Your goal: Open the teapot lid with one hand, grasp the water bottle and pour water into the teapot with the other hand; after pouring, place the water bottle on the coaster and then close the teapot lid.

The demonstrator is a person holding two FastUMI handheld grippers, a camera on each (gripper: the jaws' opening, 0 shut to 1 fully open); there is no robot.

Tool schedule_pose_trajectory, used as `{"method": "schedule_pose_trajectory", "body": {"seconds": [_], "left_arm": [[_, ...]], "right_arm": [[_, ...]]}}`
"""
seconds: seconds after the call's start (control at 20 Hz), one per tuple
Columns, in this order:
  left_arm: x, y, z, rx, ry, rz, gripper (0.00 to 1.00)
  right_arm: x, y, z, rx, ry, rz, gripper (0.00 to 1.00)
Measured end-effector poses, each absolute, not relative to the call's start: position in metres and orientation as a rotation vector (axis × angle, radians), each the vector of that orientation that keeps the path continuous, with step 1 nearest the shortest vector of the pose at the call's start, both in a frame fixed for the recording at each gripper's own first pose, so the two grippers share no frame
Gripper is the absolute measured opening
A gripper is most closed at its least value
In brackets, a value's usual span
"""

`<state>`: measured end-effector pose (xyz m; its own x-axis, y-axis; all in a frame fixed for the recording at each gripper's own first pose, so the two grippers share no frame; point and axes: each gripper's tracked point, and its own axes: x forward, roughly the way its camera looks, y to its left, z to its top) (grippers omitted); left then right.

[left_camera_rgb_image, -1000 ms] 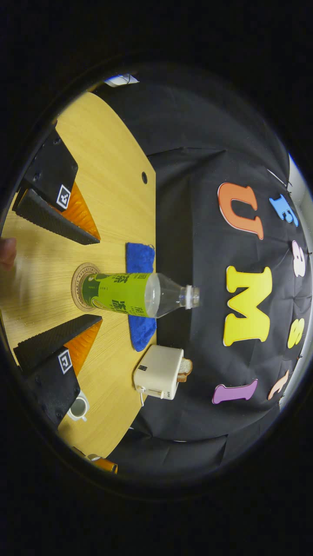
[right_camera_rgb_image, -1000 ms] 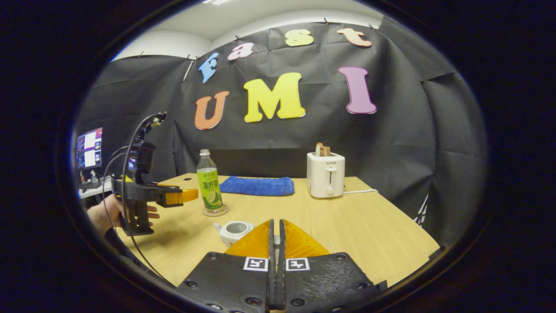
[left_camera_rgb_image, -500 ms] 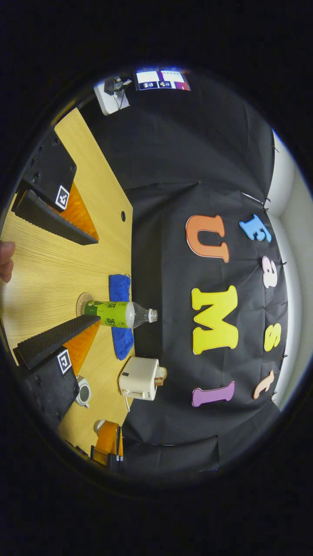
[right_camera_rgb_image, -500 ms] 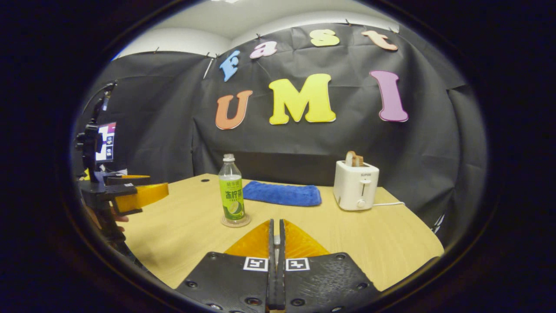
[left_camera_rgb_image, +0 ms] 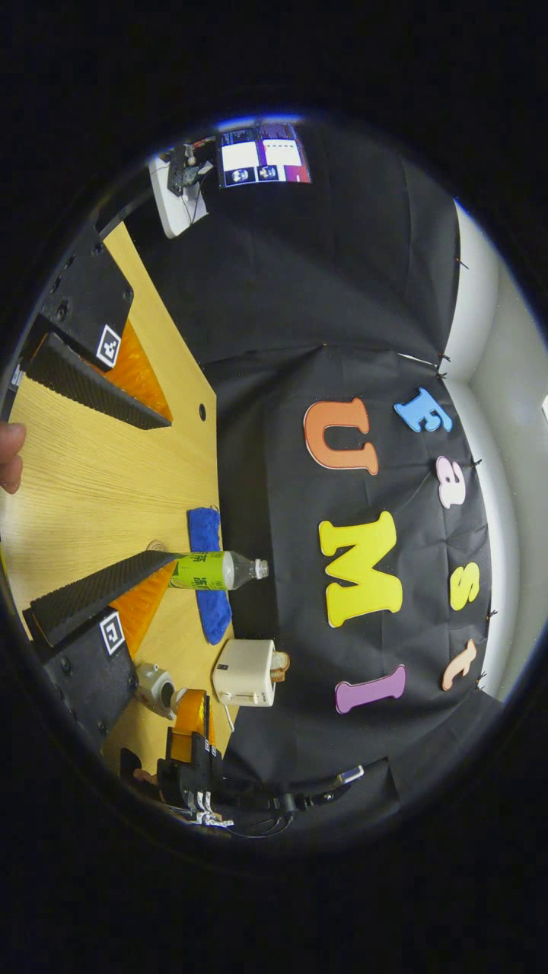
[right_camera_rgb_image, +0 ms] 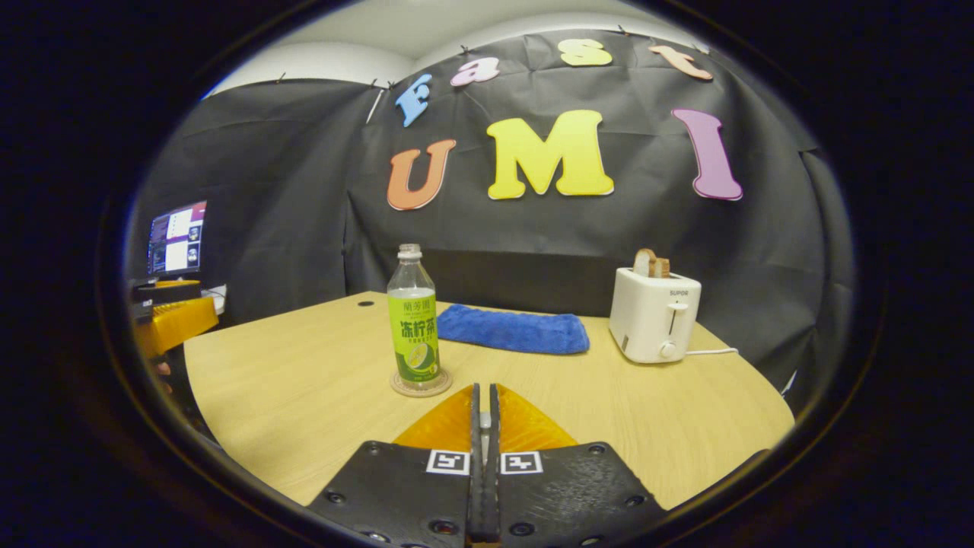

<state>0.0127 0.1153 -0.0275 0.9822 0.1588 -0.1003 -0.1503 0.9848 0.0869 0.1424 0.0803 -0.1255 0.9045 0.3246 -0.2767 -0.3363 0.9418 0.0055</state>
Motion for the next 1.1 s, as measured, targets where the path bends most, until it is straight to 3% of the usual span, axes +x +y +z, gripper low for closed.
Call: {"method": "schedule_pose_trajectory", "body": {"seconds": [0.95,1.1], "left_arm": [[-0.001,0.117,-0.029,0.052,0.109,0.158,0.99],[-0.003,0.116,-0.030,0.044,0.118,0.163,0.99]], "right_arm": [[0.146,0.078,-0.145,-0.037,0.278,0.301,0.00],[0.145,0.078,-0.144,-0.035,0.277,0.294,0.05]]}}
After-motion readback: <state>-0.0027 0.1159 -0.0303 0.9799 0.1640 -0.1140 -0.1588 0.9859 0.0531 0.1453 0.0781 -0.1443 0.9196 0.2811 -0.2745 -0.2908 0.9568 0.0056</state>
